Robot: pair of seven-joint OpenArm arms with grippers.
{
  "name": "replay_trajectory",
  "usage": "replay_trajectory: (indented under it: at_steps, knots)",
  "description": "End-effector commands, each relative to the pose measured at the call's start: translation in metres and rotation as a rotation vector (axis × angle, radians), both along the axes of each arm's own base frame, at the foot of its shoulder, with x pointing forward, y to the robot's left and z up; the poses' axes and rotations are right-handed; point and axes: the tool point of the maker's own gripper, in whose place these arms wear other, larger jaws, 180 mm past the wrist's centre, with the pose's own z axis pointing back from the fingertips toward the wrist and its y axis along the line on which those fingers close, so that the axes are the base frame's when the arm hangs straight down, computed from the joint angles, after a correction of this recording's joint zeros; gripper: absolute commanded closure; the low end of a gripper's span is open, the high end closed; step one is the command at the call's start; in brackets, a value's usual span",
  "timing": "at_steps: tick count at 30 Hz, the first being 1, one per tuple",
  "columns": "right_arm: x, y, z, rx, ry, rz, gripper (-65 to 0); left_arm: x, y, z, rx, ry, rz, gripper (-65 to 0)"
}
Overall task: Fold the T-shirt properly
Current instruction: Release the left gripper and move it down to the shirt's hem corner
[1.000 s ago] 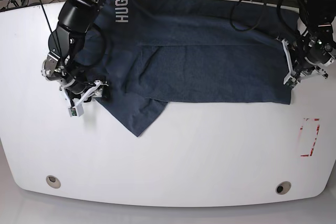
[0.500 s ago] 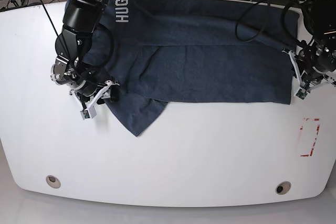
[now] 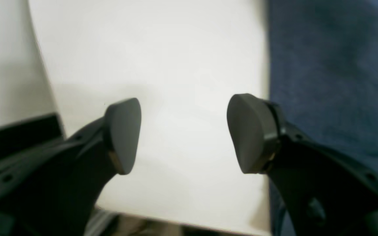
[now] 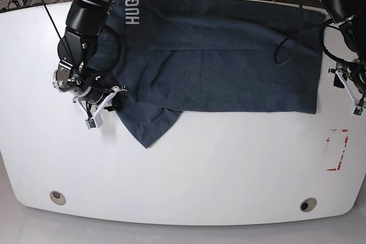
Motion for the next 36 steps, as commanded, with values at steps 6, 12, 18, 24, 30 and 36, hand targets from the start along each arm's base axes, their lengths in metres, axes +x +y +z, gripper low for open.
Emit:
replay_trajectory:
  at_steps: [6,12,18,24,30,36]
  knots:
    - [0.011,-0.008,0.015,-0.007,-0.05,-0.004,-7.1,0.032,0.001,-0.004,-0.119,-0.071,0.027,-42.6]
    - [0.01,-0.007,0.014,-0.003,-0.047,-0.008,-7.1,0.045,-0.013,-0.024,-0.212,-0.086,0.031,-42.6]
    - [0.009,-0.006,0.011,0.0,-0.039,-0.005,-7.1,0.056,-0.023,-0.039,-0.292,-0.083,0.035,-42.8]
    - [0.008,-0.006,0.01,0.002,-0.036,-0.007,-7.1,0.061,-0.033,-0.049,-0.326,-0.065,0.022,-42.8]
    - [0.008,-0.005,0.01,0.007,-0.038,-0.005,-7.1,0.077,-0.048,-0.054,-0.384,-0.1,0.012,-42.8]
    - [0.008,-0.006,0.01,0.008,-0.039,-0.008,-7.1,0.078,-0.061,-0.069,-0.424,-0.055,0.0,-42.8]
